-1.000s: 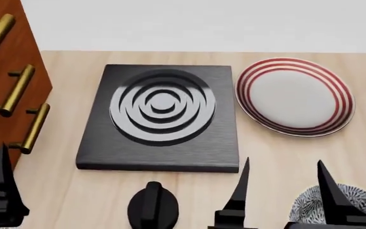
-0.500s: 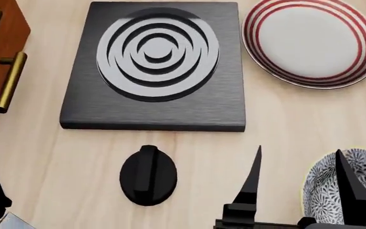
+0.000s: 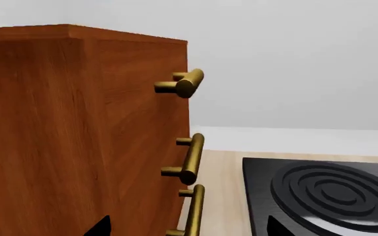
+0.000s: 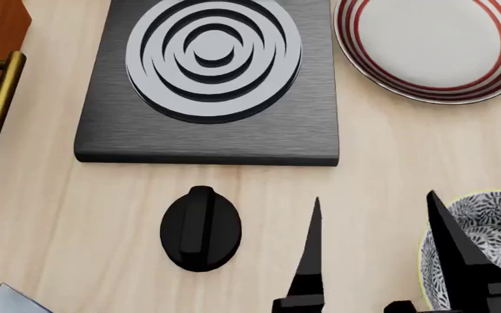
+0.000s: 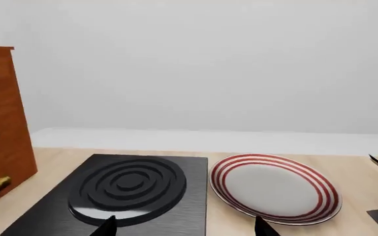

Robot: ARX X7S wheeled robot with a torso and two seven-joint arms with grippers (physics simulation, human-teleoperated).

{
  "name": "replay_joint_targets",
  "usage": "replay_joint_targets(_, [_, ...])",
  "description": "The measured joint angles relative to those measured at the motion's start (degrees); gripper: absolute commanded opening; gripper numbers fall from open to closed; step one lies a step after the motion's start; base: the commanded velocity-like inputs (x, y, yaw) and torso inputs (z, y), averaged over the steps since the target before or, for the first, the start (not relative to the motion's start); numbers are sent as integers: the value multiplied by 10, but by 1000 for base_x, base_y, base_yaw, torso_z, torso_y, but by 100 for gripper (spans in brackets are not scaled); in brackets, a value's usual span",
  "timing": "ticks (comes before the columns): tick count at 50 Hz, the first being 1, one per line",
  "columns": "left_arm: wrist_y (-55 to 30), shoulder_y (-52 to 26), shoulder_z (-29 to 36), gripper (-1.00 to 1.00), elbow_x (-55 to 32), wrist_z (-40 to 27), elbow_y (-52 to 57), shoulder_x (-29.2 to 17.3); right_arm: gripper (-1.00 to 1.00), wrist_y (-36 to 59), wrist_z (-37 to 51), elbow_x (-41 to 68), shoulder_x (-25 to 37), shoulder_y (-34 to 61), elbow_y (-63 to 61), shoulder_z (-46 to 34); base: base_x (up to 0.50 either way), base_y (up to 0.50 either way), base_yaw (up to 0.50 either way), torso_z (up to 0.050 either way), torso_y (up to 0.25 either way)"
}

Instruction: Pick up the cream cheese and put it in the bowl.

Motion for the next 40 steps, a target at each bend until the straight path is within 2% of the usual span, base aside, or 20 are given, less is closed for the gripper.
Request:
replay_joint_targets(20, [-75, -20, -89, 100, -94, -38, 53, -49, 100, -4, -72, 85, 24, 6, -26, -61, 0, 0, 0, 0, 0])
replay_joint_targets(40, [-89, -21, -107, 100, -119, -43, 46, -68, 100, 6, -139, 153, 44, 29, -2, -112, 0, 0, 0, 0, 0])
